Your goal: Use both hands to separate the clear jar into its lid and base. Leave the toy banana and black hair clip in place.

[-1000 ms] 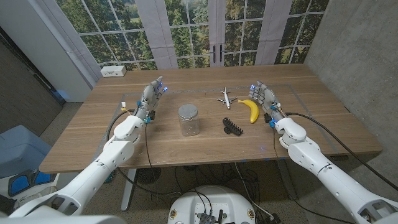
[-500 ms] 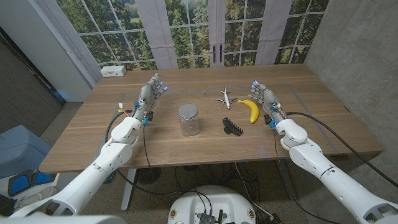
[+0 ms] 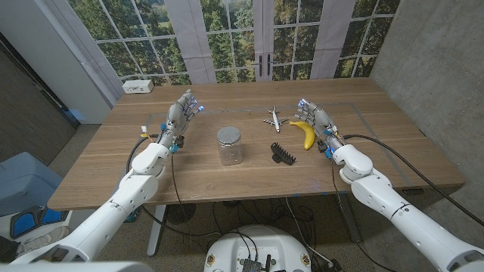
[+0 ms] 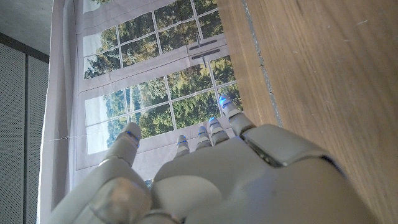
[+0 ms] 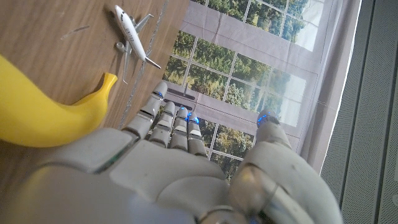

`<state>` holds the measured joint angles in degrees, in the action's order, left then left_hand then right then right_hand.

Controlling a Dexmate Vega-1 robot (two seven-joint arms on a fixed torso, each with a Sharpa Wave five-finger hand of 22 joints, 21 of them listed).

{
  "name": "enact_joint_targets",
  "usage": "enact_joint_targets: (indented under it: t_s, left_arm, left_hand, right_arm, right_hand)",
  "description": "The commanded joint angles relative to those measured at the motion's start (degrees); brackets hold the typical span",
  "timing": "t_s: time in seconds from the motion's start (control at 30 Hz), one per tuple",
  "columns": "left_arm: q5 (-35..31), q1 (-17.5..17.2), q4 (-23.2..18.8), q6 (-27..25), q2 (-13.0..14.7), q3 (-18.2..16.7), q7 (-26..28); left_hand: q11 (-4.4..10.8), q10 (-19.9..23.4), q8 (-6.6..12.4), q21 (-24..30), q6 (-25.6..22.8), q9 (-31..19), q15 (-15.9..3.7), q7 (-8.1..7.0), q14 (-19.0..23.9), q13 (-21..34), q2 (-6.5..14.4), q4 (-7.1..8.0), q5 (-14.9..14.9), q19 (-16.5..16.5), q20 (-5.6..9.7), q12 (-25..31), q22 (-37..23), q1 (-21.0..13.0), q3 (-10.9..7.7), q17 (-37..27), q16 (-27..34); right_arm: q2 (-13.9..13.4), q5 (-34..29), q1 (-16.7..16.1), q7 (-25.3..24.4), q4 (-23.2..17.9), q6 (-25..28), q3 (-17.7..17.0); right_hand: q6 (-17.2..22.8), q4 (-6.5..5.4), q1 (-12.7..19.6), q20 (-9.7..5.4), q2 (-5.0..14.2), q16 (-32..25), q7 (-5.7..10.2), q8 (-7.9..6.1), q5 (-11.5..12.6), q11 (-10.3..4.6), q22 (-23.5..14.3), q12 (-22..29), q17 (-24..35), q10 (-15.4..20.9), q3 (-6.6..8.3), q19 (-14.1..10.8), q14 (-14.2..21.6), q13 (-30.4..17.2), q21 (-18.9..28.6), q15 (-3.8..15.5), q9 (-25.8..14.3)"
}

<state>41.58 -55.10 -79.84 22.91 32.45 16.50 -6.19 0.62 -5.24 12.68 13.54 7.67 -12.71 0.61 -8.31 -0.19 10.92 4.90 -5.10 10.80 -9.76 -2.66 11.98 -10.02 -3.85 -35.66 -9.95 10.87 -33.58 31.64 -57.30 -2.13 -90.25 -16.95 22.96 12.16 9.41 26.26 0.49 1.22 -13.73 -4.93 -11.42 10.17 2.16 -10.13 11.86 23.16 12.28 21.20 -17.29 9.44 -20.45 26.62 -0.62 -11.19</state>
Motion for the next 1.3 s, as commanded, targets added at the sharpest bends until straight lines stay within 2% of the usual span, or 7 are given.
enact_joint_targets:
  t_s: [0.03,0.63,1.3]
  left_arm:
    - [1.70,0.04,1.60,0.42,0.17,-0.55,-2.60]
    - [2.66,-1.27,0.97,1.06,0.86,-1.19,-4.38]
    - [2.12,-2.34,-0.53,1.56,0.96,-1.36,-3.35]
  left_hand:
    - [-0.17,0.50,-0.33,0.24,-0.60,0.18,0.14,0.06,0.33,0.06,0.08,-0.43,0.19,-0.63,-0.06,-0.03,-0.14,0.72,-0.21,-0.12,0.08]
    - [-0.61,1.12,-0.57,0.07,-1.35,1.00,-0.07,0.41,0.47,-0.01,0.10,-0.53,0.22,-1.09,-0.30,0.09,-0.18,1.14,-0.15,-0.14,-0.08]
    - [-0.94,1.62,-0.77,-0.14,-2.13,1.63,-0.26,1.07,0.56,-0.04,0.09,-0.68,0.24,-1.47,-0.42,0.13,-0.21,1.50,-0.12,-0.13,-0.21]
  right_arm:
    - [-0.39,-1.62,-0.83,-0.71,-3.81,1.45,1.52]
    - [-1.21,-2.12,-2.83,0.27,-7.33,1.84,3.01]
    - [-1.66,-1.02,-2.06,4.75,-7.52,2.30,5.06]
  right_hand:
    - [-0.01,0.22,0.61,-0.06,0.00,0.37,-0.12,0.17,0.31,0.31,-0.01,-0.14,-0.02,-0.05,0.43,-0.01,0.07,0.03,-0.34,-0.12,0.01]
    - [-0.10,0.48,2.07,-0.08,0.46,0.49,-0.31,0.14,0.66,0.58,0.01,-0.13,-1.13,0.63,1.03,-1.00,1.03,0.80,-0.50,-0.26,0.12]
    - [0.18,0.84,4.26,-0.08,0.41,0.86,-0.67,-0.03,1.04,0.79,0.03,-0.19,-2.37,1.07,1.76,-1.82,1.47,1.58,-0.83,-0.34,0.12]
